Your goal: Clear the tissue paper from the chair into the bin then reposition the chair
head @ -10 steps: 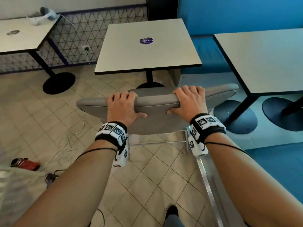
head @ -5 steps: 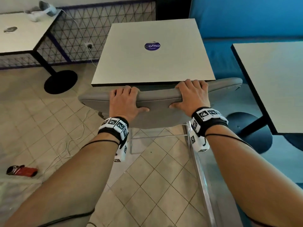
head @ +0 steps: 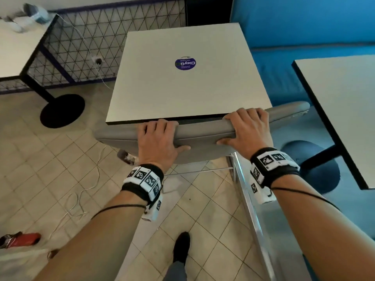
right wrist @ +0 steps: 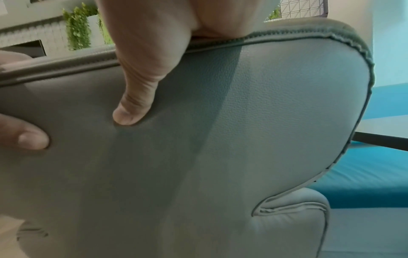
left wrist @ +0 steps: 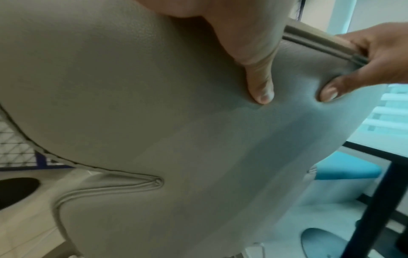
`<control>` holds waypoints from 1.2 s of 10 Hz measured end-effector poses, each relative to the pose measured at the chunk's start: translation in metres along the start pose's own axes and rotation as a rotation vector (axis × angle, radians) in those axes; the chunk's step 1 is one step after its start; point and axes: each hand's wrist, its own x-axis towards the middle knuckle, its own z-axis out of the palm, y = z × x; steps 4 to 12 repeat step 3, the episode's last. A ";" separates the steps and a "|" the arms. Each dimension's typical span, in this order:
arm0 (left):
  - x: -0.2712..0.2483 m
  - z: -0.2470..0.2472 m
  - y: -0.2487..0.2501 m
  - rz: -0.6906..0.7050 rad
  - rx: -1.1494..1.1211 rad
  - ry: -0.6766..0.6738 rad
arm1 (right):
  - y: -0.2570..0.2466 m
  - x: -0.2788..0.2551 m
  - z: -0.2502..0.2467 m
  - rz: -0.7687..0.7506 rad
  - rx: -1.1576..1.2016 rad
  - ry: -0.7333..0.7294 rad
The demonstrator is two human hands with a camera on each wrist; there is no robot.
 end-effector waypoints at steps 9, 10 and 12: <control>-0.056 -0.001 0.001 0.267 -0.144 0.027 | -0.042 -0.068 0.009 0.326 0.107 0.097; -0.056 -0.001 0.001 0.267 -0.144 0.027 | -0.042 -0.068 0.009 0.326 0.107 0.097; -0.056 -0.001 0.001 0.267 -0.144 0.027 | -0.042 -0.068 0.009 0.326 0.107 0.097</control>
